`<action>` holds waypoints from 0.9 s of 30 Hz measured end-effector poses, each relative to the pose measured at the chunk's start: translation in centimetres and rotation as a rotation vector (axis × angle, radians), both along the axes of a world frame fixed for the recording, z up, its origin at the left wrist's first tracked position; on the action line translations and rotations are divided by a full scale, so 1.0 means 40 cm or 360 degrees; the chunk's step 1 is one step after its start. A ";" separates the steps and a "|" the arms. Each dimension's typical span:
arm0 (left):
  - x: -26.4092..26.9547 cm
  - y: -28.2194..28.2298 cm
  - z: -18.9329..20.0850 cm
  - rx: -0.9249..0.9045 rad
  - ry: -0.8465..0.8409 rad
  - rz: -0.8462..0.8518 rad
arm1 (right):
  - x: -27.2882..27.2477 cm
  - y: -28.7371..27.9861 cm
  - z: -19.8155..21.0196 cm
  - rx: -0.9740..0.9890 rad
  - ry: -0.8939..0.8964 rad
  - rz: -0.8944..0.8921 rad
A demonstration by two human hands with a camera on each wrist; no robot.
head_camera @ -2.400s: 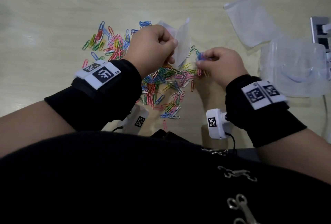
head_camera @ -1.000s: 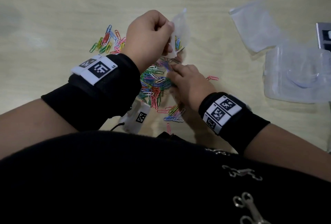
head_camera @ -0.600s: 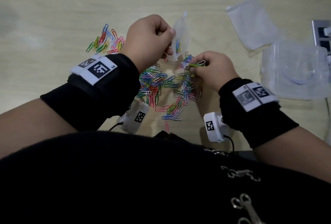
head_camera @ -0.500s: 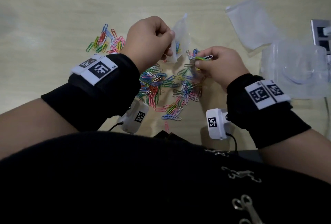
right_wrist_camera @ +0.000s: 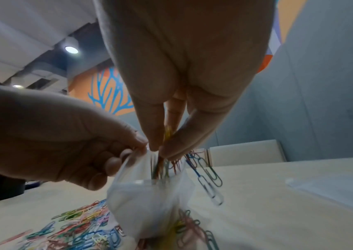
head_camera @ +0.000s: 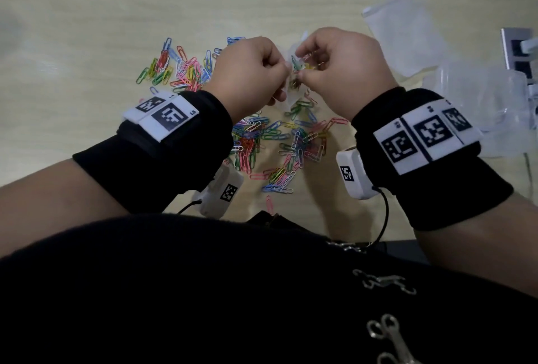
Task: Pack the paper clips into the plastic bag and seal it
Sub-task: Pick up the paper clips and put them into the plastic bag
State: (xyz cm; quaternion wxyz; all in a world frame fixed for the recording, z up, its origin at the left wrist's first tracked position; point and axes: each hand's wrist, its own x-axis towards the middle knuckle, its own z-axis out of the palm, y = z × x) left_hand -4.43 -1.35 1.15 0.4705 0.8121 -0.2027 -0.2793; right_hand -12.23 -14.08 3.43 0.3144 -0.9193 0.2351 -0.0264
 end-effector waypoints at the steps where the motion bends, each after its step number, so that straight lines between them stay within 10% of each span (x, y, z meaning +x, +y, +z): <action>1: 0.001 0.000 0.000 -0.0010 0.0005 0.0014 | 0.003 0.001 0.005 -0.0009 -0.0001 0.0027; 13: 0.009 -0.001 -0.007 -0.0070 0.0059 0.0134 | -0.021 -0.045 -0.086 0.0394 0.0152 -0.0345; 22: 0.018 0.001 -0.003 -0.0117 -0.0043 0.0222 | -0.055 0.021 -0.172 -0.0249 0.0772 0.0536; 27: 0.024 0.006 -0.007 -0.0126 -0.0041 0.0210 | -0.094 0.033 -0.194 -0.0532 0.0483 0.0573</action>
